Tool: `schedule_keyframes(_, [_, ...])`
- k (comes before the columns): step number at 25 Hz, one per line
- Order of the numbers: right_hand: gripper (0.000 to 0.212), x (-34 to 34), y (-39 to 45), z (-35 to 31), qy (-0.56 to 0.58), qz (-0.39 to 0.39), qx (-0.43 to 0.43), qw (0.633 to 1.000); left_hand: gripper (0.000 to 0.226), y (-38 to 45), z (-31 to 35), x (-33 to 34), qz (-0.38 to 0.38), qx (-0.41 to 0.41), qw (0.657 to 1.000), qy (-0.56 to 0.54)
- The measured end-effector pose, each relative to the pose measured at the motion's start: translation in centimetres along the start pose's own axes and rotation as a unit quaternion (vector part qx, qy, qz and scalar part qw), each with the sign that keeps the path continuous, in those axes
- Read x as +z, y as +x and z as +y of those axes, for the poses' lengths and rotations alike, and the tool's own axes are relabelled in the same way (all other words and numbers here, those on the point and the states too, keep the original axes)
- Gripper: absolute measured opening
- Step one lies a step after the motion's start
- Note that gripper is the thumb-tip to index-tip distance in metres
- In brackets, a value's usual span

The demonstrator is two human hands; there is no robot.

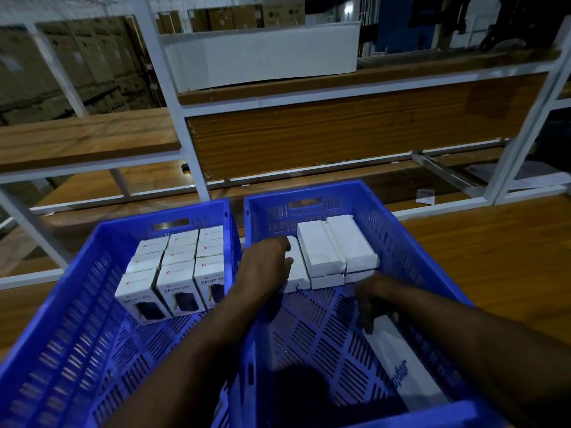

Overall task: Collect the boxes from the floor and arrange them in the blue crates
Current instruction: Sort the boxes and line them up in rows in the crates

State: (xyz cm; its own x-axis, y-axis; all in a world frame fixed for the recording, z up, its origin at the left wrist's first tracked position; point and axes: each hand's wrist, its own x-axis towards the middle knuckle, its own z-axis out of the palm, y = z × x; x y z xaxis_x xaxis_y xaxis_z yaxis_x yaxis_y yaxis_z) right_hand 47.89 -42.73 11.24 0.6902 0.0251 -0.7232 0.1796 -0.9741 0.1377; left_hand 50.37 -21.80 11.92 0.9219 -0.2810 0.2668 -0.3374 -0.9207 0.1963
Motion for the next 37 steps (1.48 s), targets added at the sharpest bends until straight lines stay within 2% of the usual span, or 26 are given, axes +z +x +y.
schedule_keyframes(3, [0.059, 0.3, 1.4, 0.2, 0.076, 0.063, 0.012, 0.995, 0.028, 0.0, 0.2, -0.4, 0.016, -0.017, 0.999, -0.041])
schedule_keyframes(6, [0.042, -0.3, 2.3, 0.4, 0.203, 0.177, -0.008, 0.963, 0.025, -0.3, 0.6, -1.1, 0.032, -0.026, 0.996, -0.083])
schedule_keyframes(8, [0.033, -1.2, 2.3, 0.7, 0.298, 0.263, -0.027, 0.917, 0.023, -0.5, 1.0, -1.4, 0.045, -0.023, 0.991, -0.124])
schedule_keyframes(11, [0.022, -2.4, 2.1, 1.0, 0.419, 0.351, -0.059, 0.836, 0.022, -0.8, 2.0, -1.3, 0.031, -0.011, 0.979, -0.199])
schedule_keyframes(13, [0.017, -3.0, 1.4, 0.9, 0.454, 0.387, -0.088, 0.798, 0.033, -1.0, 2.7, -0.6, -0.020, 0.000, 0.969, -0.244])
schedule_keyframes(16, [0.014, -3.6, 0.4, 0.8, 0.522, 0.426, -0.112, 0.731, 0.067, -1.3, 3.3, 0.5, -0.129, -0.001, 0.953, -0.273])
schedule_keyframes(18, [0.013, -3.8, 0.0, 0.5, 0.551, 0.442, -0.119, 0.698, 0.082, -1.3, 3.4, 0.5, -0.164, -0.015, 0.932, -0.322])
schedule_keyframes(21, [0.012, -4.1, 0.0, -0.4, 0.611, 0.430, -0.091, 0.658, 0.100, -1.3, 3.6, 0.3, -0.171, -0.030, 0.919, -0.354])
schedule_keyframes(24, [0.026, -4.6, -0.3, -1.4, 0.684, 0.359, -0.106, 0.626, 0.113, -1.0, 3.6, 0.4, -0.167, -0.048, 0.921, -0.350])
schedule_keyframes(27, [0.048, -5.2, -1.0, -1.9, 0.749, 0.271, -0.170, 0.580, 0.104, -0.5, 3.0, 0.5, -0.150, -0.075, 0.906, -0.389])
schedule_keyframes(29, [0.036, -5.4, -1.4, -1.7, 0.774, 0.267, -0.197, 0.540, 0.081, -0.2, 2.6, 0.0, -0.139, -0.136, 0.863, -0.465])
schedule_keyframes(31, [0.018, -5.5, -1.2, -1.5, 0.780, 0.295, -0.194, 0.516, 0.050, 0.0, 2.4, -0.5, -0.134, -0.201, 0.793, -0.559])
schedule_keyframes(33, [0.023, -5.2, -0.6, -1.1, 0.768, 0.306, -0.166, 0.537, 0.031, 0.0, 2.6, -1.3, -0.123, -0.221, 0.738, -0.625])
schedule_keyframes(35, [0.041, -4.9, -0.1, -0.9, 0.771, 0.260, -0.153, 0.560, 0.027, 0.0, 2.9, -1.9, -0.110, -0.227, 0.690, -0.678])
schedule_keyframes(37, [0.050, -4.6, -0.2, -1.3, 0.781, 0.199, -0.166, 0.568, 0.028, 0.2, 2.7, -2.0, -0.099, -0.244, 0.664, -0.700])
